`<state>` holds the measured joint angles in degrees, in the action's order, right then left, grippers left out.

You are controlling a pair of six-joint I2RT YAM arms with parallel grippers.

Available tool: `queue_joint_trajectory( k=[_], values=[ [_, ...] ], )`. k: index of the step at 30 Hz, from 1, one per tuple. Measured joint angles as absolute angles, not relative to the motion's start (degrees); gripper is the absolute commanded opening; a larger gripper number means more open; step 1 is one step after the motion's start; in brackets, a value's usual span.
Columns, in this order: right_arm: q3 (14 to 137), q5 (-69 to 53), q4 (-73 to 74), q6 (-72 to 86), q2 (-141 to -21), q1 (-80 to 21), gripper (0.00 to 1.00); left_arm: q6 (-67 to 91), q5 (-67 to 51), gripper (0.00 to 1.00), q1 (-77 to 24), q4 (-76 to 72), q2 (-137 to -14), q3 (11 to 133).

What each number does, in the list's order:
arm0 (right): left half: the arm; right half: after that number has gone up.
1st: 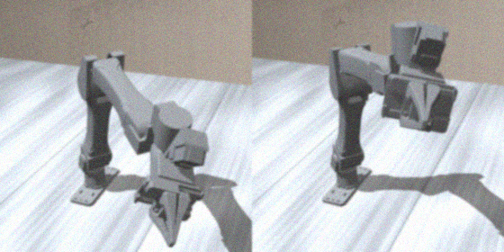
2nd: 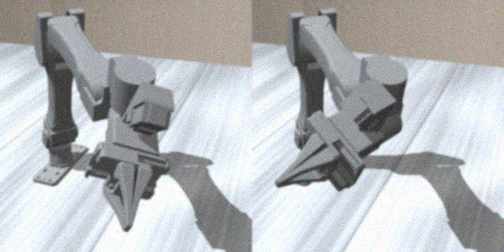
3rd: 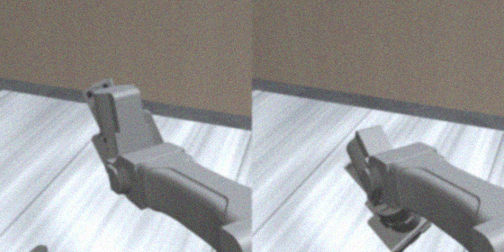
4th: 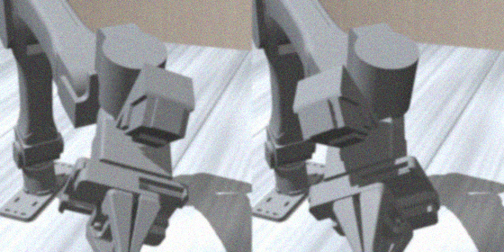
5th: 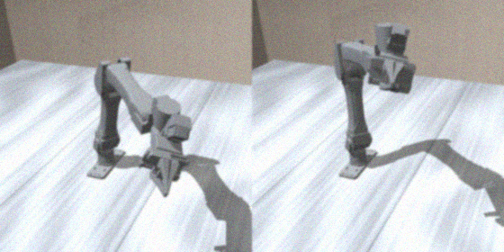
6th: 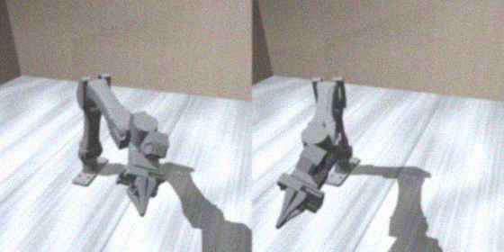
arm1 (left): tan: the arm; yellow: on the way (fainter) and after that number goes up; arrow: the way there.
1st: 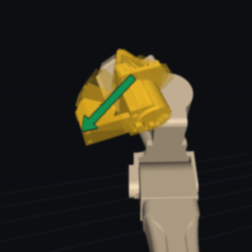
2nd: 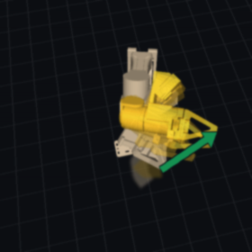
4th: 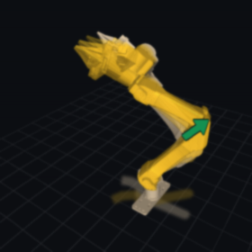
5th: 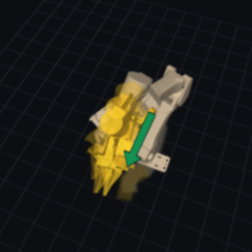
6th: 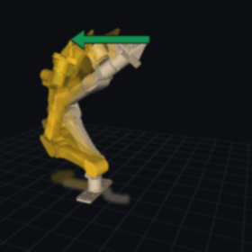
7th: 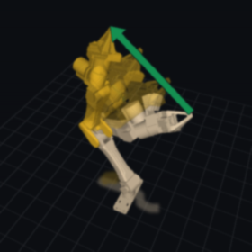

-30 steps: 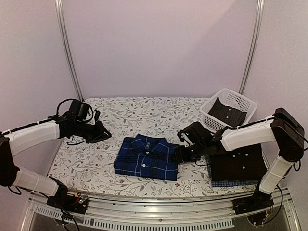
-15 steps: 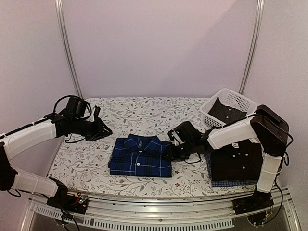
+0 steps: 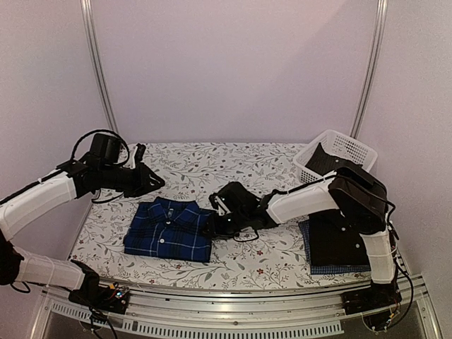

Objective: Fold and stack the long sleeve shirts
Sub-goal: Move the square-folded shirt to the corner of the board.

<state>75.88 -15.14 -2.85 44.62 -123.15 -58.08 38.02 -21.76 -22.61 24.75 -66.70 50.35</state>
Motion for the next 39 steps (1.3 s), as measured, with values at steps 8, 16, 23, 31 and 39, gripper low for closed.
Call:
queue_joint_trajectory(
  k=[8, 16, 23, 31, 39],
  values=[
    [90.70, -16.29, -3.88, 47.37, -133.75, -59.61, 0.33, 36.27, -24.12, 0.19, -22.61, 24.73, -67.02, 53.19],
    [96.44, -16.21, -4.71, 49.01, -137.95, -59.92, 0.44, 35.11, -26.20, 0.20, -22.61, 24.73, -67.66, 54.13],
    [94.21, -12.97, -2.98, 47.40, -134.87, -60.12, 0.71, 36.05, -28.36, 0.22, -22.61, 22.83, -67.64, 53.80],
    [86.67, -7.07, 3.11, 44.23, -124.01, -59.55, 0.86, 38.98, -28.77, 0.32, -25.08, 19.31, -67.64, 51.79],
    [74.02, 1.13, 7.49, 41.80, -105.32, -57.54, 0.99, 43.83, -26.48, 0.50, -31.48, 13.37, -70.74, 50.22]
  ],
)
